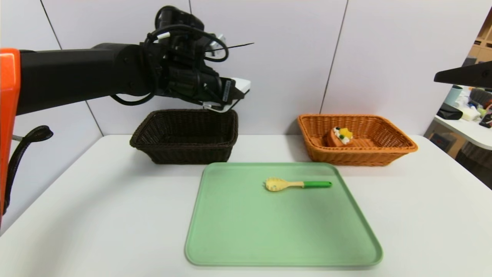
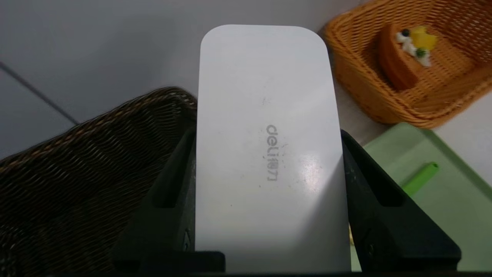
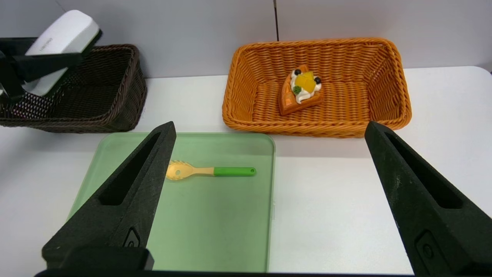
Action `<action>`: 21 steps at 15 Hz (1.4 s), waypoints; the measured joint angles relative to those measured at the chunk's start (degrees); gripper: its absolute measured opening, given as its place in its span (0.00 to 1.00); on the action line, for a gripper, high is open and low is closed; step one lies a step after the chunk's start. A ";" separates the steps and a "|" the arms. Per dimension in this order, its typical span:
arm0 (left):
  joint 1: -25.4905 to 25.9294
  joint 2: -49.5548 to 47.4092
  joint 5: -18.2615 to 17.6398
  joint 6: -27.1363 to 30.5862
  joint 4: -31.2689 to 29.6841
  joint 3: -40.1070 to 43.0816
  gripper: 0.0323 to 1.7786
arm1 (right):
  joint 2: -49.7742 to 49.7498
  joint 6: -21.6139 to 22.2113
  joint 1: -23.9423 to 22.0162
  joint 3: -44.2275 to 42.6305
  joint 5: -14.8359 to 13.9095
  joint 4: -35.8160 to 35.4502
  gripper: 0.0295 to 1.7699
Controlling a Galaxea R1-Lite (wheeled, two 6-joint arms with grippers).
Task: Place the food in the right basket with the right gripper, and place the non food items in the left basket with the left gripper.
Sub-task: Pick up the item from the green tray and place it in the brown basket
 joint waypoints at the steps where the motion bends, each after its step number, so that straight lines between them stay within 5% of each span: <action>1: 2.86 0.24 -0.05 -0.57 0.37 0.33 0.59 | 0.20 0.00 -0.15 0.00 0.06 -0.06 0.96; 9: 16.70 2.06 0.20 -1.45 9.29 1.22 0.59 | 1.62 -0.05 -0.34 -0.06 0.20 -0.38 0.96; 21: 20.93 7.14 1.93 -1.76 8.58 4.06 0.60 | 2.45 -0.06 -0.89 -0.17 0.13 -0.39 0.96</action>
